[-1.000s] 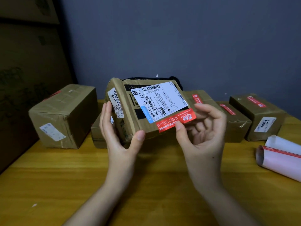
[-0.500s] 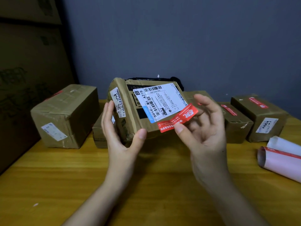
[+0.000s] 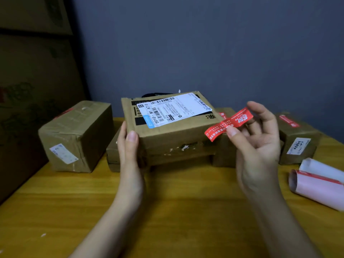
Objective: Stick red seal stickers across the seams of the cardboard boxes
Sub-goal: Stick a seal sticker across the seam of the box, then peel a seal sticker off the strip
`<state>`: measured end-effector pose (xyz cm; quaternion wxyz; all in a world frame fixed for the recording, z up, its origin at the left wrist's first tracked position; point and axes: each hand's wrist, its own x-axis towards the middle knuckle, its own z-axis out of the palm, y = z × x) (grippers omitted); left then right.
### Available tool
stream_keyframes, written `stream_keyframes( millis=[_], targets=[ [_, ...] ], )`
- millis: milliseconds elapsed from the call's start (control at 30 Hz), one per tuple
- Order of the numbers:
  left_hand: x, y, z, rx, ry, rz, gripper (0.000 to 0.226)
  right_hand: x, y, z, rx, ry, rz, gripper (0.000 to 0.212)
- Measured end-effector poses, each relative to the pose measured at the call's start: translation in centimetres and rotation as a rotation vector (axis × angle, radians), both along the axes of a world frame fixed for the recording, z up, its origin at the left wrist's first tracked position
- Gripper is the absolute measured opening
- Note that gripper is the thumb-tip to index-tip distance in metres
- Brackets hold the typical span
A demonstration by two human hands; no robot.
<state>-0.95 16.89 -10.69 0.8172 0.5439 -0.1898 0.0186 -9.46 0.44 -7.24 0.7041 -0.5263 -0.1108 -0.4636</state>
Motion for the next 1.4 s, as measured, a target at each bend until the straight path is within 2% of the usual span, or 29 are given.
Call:
stream_keyframes(
  millis=[67,167,233,300,333,367,433,500,567,633,733,1133,1200,1267,1400],
  targets=[
    [-0.4,-0.1,1.2,-0.004,0.064,-0.062,0.076,0.0,-0.2,0.8,0.035,-0.004,0.086,0.051],
    [-1.2,0.1,2.2,0.048,0.158,-0.163,0.065,-0.3,-0.2,1.8,0.072,-0.029,0.158,0.050],
    [-1.5,0.7,3.3,0.102,0.155,-0.238,0.063,-0.4,0.0,2.2,0.124,-0.051,0.177,0.044],
    [-0.8,0.5,4.3,0.184,0.134,-0.202,0.064,-0.7,0.1,2.5,0.205,-0.065,0.192,0.040],
    [-0.2,0.4,4.7,0.198,0.137,-0.121,0.060,-0.8,0.2,2.6,0.240,-0.068,0.201,0.039],
    [0.4,0.6,4.9,0.215,0.083,-0.008,0.058,-1.0,0.3,2.9,0.265,-0.067,0.211,0.038],
    [0.0,1.3,5.0,0.296,-0.174,0.133,0.076,-1.3,0.4,3.4,0.305,-0.058,0.229,0.037],
    [-1.0,1.8,4.8,0.374,-0.369,0.069,0.079,-1.8,0.7,4.0,0.330,-0.047,0.242,0.037],
    [-1.7,2.8,4.8,0.367,-0.388,-0.051,0.079,-2.4,1.0,4.4,0.319,-0.022,0.238,0.038],
    [-1.5,3.0,4.8,0.373,-0.400,-0.055,0.082,-2.9,1.3,4.7,0.299,0.009,0.220,0.038],
    [-2.0,2.8,4.8,0.349,-0.271,-0.111,0.080,-3.5,1.5,4.7,0.291,0.061,0.193,0.036],
    [-2.8,1.9,2.7,0.249,0.308,-0.249,0.042,-2.6,1.2,3.0,0.345,0.295,0.082,0.039],
    [-2.5,1.5,2.3,0.274,0.350,-0.224,0.038,-2.2,1.3,2.6,0.336,0.336,0.060,0.039],
    [-2.2,1.5,1.8,0.323,0.354,-0.216,0.044,-1.9,1.4,2.3,0.330,0.366,0.047,0.040],
    [-1.4,1.9,1.3,0.424,0.257,-0.169,0.051,-1.6,1.6,2.2,0.283,0.388,0.036,0.037]
  ],
)
